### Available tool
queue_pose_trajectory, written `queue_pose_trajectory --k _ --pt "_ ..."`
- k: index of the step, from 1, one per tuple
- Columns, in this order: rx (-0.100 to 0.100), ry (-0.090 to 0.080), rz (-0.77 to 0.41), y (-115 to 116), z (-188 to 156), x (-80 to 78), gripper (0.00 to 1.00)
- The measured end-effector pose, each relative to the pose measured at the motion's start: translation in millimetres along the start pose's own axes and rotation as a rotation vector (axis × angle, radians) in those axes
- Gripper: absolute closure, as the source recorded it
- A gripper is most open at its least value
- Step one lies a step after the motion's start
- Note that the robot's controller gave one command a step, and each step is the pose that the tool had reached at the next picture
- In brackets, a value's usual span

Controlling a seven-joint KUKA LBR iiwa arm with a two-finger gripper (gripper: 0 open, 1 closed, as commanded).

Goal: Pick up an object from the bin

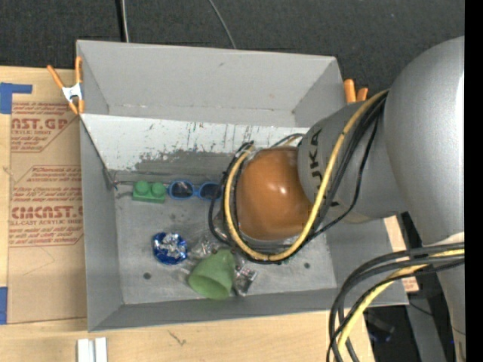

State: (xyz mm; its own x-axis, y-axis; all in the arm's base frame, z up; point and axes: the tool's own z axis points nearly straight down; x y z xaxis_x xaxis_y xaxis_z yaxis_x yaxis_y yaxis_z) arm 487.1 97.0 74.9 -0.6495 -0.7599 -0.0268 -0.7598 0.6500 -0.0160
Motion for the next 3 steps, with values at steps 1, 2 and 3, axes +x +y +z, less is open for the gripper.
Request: queue_pose_trajectory --k 1,2,3 --pt "-0.011 0.022 0.047 16 3 -31.9 0.0" --pt "-0.012 0.02 0.035 34 1 -47.5 0.0" --pt "-0.011 0.015 0.035 34 0 -48.8 1.0"
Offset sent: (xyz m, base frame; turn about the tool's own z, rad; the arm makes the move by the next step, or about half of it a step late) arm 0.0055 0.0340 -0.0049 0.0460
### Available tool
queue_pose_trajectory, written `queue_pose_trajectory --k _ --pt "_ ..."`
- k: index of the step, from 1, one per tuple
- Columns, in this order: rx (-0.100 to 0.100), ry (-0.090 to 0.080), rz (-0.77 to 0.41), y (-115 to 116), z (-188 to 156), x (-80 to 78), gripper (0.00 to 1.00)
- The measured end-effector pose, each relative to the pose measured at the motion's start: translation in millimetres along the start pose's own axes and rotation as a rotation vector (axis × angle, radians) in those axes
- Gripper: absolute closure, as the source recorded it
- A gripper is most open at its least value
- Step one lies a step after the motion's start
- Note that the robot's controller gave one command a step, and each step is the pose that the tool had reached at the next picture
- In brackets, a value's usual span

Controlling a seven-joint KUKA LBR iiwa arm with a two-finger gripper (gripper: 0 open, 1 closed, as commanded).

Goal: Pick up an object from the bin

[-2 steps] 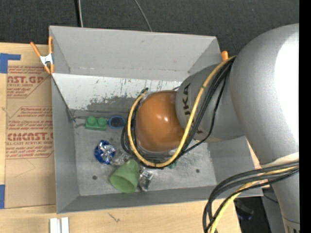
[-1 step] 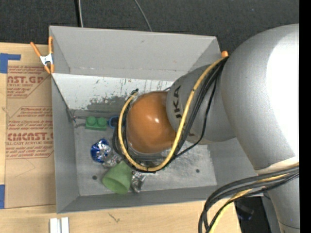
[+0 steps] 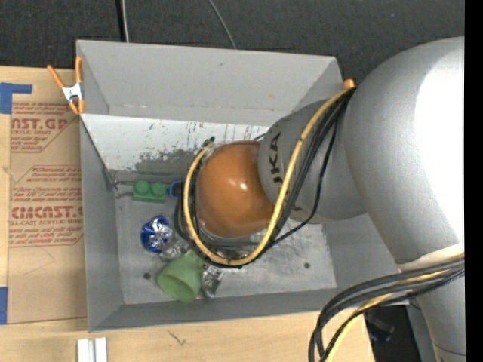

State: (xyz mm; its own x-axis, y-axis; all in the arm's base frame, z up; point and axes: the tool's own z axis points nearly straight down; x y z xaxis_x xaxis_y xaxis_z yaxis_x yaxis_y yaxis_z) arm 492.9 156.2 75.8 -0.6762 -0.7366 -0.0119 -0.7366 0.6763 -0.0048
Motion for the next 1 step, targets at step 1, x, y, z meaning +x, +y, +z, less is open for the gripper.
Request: queue_pose_trajectory --k 1 --pt "-0.001 0.003 -0.027 7.8 -117.3 -12.6 1.0"
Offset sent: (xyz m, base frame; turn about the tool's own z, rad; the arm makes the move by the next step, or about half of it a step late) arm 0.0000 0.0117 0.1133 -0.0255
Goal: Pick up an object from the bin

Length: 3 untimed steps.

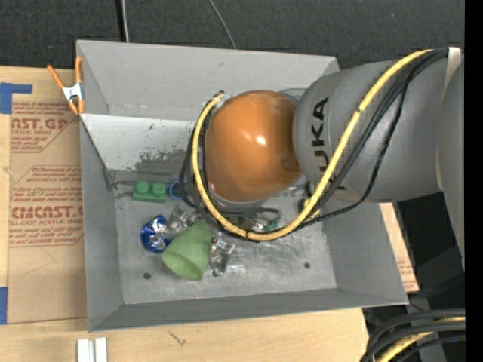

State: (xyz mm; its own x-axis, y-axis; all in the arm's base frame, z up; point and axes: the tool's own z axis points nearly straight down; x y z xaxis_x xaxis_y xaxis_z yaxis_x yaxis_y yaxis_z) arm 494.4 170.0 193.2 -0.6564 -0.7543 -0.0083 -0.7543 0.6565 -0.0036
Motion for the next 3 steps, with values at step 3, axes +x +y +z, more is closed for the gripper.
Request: queue_pose_trajectory --k 3 --pt "-0.003 0.001 -0.375 3 -50 -68.0 1.0"
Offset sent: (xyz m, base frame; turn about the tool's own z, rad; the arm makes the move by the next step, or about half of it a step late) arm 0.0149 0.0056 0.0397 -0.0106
